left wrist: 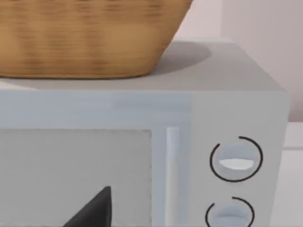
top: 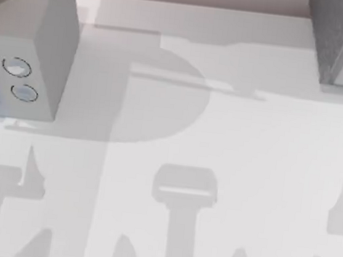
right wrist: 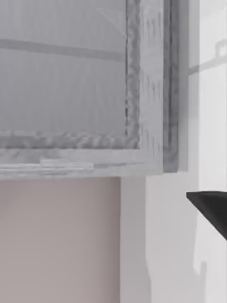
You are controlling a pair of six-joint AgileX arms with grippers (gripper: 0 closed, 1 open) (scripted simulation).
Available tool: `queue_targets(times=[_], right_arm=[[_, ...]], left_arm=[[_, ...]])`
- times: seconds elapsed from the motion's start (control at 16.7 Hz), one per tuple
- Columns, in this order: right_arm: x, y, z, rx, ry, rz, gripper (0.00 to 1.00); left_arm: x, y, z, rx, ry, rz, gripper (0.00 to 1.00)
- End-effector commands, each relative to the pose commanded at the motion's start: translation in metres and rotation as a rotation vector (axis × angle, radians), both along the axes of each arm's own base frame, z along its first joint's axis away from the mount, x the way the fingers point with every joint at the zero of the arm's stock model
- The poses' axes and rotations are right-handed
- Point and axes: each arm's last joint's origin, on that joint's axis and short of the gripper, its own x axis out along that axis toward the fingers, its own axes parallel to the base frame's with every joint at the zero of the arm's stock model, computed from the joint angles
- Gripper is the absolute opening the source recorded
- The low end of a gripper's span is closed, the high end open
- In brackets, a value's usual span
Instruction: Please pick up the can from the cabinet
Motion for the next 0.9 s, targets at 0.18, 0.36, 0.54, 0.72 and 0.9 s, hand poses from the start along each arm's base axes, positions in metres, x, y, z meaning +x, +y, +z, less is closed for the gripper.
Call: queue_targets(times=[0.18,0.36,0.54,0.72,0.9], right_arm=[[0.000,0.000,0.003,0.000,0.003,0.000,1.00],[0.000,0.001,0.026,-0.001,0.019,0.002,1.00],[0.005,0.003,0.073,-0.001,0.028,0.001,1.00],[0.017,0.007,0.135,0.000,0.027,-0.002,1.00],[0.039,0.012,0.200,0.000,0.021,-0.006,1.00]], left_arm=[[0.000,0.000,0.000,0.000,0.000,0.000,1.00],[0.000,0.000,0.000,0.000,0.000,0.000,1.00],[0.000,0.000,0.000,0.000,0.000,0.000,1.00],[0.000,0.000,0.000,0.000,0.000,0.000,1.00],[0.000,0.000,0.000,0.000,0.000,0.000,1.00]])
